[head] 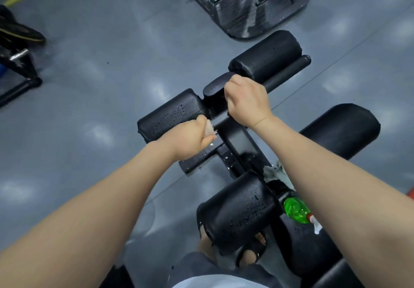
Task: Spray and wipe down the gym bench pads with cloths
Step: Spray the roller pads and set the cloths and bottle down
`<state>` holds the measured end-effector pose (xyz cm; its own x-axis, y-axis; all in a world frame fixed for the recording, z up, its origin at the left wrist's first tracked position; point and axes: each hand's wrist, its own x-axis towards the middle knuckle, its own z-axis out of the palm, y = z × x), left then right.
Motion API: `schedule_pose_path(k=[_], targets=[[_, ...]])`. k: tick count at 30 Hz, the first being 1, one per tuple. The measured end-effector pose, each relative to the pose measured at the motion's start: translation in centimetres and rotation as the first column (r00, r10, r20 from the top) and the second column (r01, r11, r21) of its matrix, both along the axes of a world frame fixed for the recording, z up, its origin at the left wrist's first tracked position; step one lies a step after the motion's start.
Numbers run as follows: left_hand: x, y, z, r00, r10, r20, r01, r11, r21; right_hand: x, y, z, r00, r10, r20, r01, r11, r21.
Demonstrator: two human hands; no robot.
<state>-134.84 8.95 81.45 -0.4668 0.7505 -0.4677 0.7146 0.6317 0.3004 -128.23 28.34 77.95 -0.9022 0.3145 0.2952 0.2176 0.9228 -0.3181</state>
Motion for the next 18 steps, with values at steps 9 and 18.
schedule_pose_path(k=[9,18], targets=[[-0.6,2.7,0.7,0.971,0.138,0.195,-0.129,0.990,-0.061,2.4,-0.6,0.5,0.972,-0.146,-0.182,0.091,0.955,-0.282],[-0.4,6.7,0.1,0.985,0.073,0.158,-0.079,0.996,0.036,6.9,-0.6,0.1,0.965,-0.248,-0.082,0.188,0.876,-0.443]])
